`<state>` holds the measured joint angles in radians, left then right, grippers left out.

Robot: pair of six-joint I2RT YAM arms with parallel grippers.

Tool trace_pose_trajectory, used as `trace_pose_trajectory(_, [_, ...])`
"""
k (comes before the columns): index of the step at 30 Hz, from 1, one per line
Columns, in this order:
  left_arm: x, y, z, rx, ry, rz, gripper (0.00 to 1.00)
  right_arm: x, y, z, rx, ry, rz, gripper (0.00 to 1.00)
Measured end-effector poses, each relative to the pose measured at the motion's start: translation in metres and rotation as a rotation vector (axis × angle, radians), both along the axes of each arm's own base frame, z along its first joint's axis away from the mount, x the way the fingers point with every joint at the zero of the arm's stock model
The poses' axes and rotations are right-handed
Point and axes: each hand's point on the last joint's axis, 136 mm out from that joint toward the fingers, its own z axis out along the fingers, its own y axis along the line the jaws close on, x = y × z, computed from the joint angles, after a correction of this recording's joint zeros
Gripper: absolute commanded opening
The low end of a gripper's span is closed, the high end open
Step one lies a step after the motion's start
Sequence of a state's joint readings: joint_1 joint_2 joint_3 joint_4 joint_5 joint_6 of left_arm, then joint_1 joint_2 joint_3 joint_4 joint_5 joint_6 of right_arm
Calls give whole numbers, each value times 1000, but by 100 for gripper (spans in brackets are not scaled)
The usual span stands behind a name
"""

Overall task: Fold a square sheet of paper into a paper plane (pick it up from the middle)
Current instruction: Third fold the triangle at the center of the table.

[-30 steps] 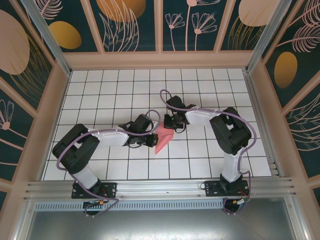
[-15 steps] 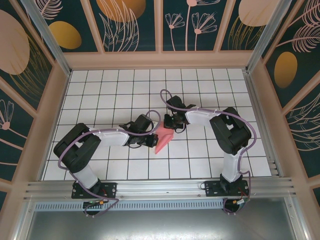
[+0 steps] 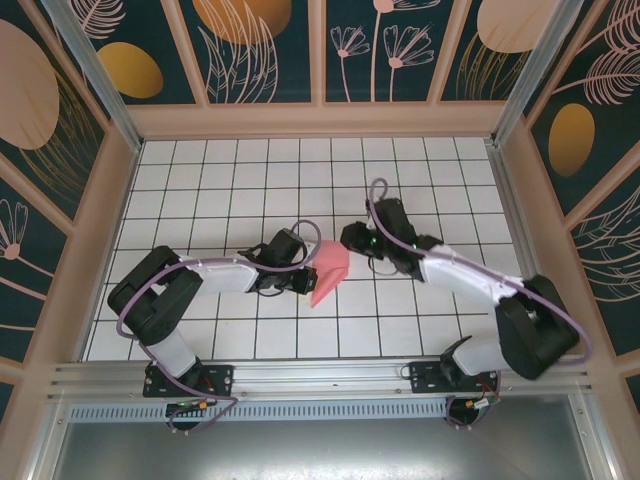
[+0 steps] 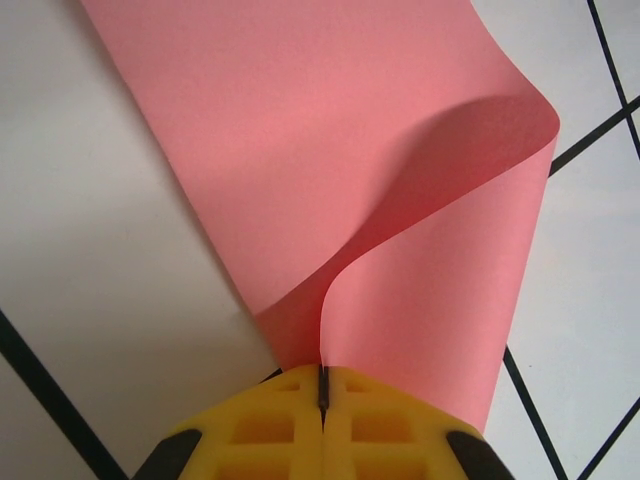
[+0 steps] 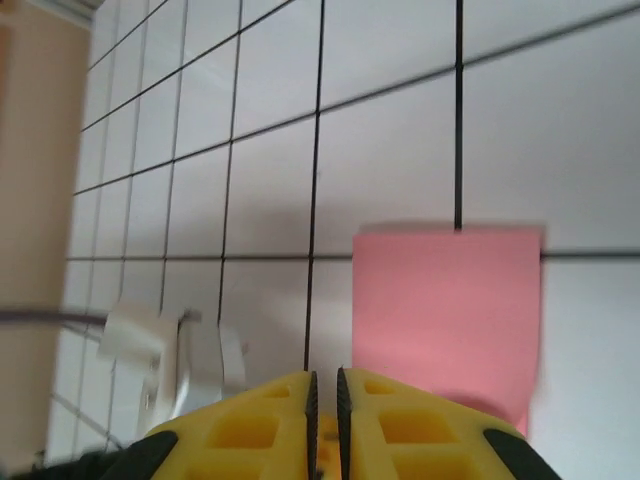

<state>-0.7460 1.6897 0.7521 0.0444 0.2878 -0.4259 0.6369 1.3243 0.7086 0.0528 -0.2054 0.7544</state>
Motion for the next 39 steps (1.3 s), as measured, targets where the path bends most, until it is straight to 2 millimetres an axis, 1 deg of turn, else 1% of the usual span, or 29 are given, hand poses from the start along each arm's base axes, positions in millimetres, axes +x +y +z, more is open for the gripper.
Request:
trace_pose_trajectory(1, [0,0,0,0,0,0,0,-9,0,-5,19,15,4,11])
trace_pose_trajectory(4, [0,-1,0,-3,-1,-2,0,-43,8,-32,53,108,32,7])
trace_pose_trajectory(5, [0,-1,0,-3,-1,-2,0,-55,13,-41,59,138,48,6])
trace_pose_trajectory(7, [0,-1,0,-3,0,-2,0,-76,25,-51,76,180,84,5])
trace_pose_trajectory(9, [0,-1,0,-3,0,-3,0,-92,39,-58,96,210,117,3])
trace_pose_trajectory(12, [0,-1,0,-5,2,-4,0,-107,57,-65,115,242,149,3])
trace_pose_trajectory(13, [-1,-1,0,-6,2,-4,0,-110,59,-67,115,249,153,3])
trace_pose_trajectory(16, [-1,-1,0,-7,3,-6,0,-115,66,-74,117,271,152,3])
trace_pose_trajectory(21, [-1,-3,-1,-14,7,-10,0,-113,70,-85,117,296,137,2])
trace_pose_trajectory(28, [0,-4,-1,-19,6,-12,0,-111,73,-91,117,300,135,2])
trace_pose_trajectory(34, [0,-4,-1,-22,7,-14,0,-112,72,-102,98,324,126,3])
trace_pose_trajectory(39, [0,-5,-1,-24,7,-15,0,-111,74,-108,101,329,121,3])
